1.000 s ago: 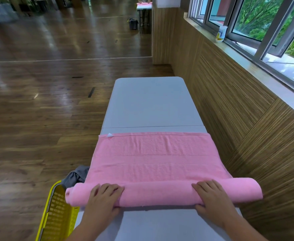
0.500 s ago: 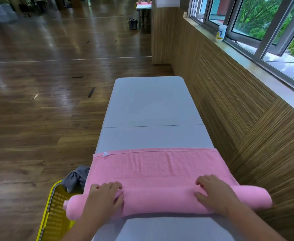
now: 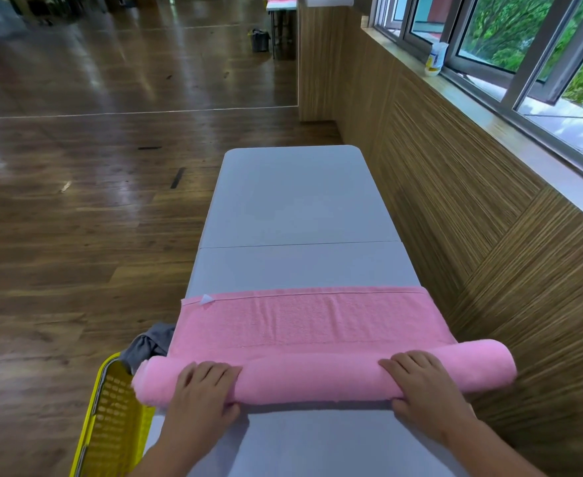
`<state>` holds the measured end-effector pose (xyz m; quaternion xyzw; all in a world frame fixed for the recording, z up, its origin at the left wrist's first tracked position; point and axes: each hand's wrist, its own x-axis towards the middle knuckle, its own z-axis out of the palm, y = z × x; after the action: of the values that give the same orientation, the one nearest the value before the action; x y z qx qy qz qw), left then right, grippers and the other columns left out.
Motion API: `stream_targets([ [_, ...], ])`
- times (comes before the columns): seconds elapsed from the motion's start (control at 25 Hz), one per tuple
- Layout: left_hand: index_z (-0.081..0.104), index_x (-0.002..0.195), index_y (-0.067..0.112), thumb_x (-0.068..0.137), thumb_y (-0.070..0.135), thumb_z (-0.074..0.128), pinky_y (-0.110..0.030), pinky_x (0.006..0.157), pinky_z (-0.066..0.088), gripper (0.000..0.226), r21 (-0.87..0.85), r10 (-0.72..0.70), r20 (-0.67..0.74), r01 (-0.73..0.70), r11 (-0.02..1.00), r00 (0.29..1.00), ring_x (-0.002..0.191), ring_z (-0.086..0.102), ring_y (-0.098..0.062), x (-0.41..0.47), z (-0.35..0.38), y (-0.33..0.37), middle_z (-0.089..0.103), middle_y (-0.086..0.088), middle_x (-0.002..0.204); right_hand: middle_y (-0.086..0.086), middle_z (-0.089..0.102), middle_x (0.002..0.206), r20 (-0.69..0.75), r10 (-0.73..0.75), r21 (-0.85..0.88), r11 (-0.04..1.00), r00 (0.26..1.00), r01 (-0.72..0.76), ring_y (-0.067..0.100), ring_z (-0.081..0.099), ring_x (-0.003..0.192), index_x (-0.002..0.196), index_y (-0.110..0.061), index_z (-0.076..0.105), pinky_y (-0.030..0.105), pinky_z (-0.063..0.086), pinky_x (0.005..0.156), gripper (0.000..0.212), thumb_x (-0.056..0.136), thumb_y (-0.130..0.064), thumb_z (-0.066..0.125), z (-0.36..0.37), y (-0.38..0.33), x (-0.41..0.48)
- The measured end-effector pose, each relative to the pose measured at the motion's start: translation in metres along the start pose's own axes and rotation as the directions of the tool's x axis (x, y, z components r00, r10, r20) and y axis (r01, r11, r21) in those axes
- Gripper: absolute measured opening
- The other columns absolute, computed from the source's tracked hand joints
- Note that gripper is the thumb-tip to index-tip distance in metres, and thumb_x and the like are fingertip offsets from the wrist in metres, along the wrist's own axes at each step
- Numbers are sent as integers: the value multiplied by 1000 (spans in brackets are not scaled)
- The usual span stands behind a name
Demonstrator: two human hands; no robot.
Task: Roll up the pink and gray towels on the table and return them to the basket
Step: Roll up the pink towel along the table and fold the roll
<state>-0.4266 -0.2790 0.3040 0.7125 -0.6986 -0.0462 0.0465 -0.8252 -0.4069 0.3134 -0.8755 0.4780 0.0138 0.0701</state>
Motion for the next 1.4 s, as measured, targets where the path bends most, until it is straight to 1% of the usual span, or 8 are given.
stream_targets([
  [0.28,61,110,34,76,44,52,-41,78,35,37,55,-44,7,44,998,999,79,59,-18,6,-17,1,67,10,82,-8,66,114,299,0,200,978,954,-62,16,57,101,124,-37,57,37,45,93,60,71,-57,38,-33,2,28],
  [0.4,59,95,28,81,41,47,-40,70,38,23,89,-55,-95,63,994,994,70,59,-25,30,-24,-1,63,6,80,-6,62,123,172,59,229,969,983,-98,21,56,112,131,-27,54,41,47,96,53,80,-39,53,-32,4,43],
  [0.52,65,77,23,88,38,44,-40,64,36,28,159,-31,-148,55,986,989,77,51,-27,44,-27,-2,57,1,83,0,66,98,-202,-13,31,999,979,20,25,54,91,96,-18,71,45,52,80,18,78,-21,73,-26,3,49],
  [0.6,68,85,25,87,46,50,-41,67,38,28,146,-17,-128,36,989,992,82,51,-25,40,-24,2,59,3,88,-3,66,89,-261,-93,-24,996,961,90,22,51,86,86,-21,74,44,51,79,16,83,-34,67,-18,3,42],
  [0.72,65,119,19,67,48,72,-46,89,44,60,113,-29,-13,30,993,999,103,57,-25,27,-13,5,65,2,114,-6,67,110,-69,-82,-56,995,994,78,23,57,104,110,-24,69,49,48,99,48,74,-56,63,-8,3,31],
  [0.88,66,115,19,60,24,75,-49,89,45,56,118,-119,17,117,986,993,100,57,-26,40,-8,4,70,-1,106,-6,66,122,34,-1,-115,993,999,5,23,56,114,121,-28,62,49,37,113,55,67,-34,70,-6,1,38],
  [1.16,64,87,31,74,43,46,-40,77,34,26,135,-34,-22,37,990,999,82,53,-20,32,-23,-2,64,11,75,-5,64,97,308,-19,193,980,951,-42,18,56,92,98,-34,62,32,42,78,35,70,-51,49,-39,9,42],
  [1.4,67,103,31,90,43,35,-43,82,44,36,75,-85,-121,95,993,989,96,55,-22,73,-27,-1,66,7,104,3,68,119,-107,-45,129,990,993,59,33,60,111,120,-21,66,46,49,96,37,86,-27,51,-29,10,76],
])
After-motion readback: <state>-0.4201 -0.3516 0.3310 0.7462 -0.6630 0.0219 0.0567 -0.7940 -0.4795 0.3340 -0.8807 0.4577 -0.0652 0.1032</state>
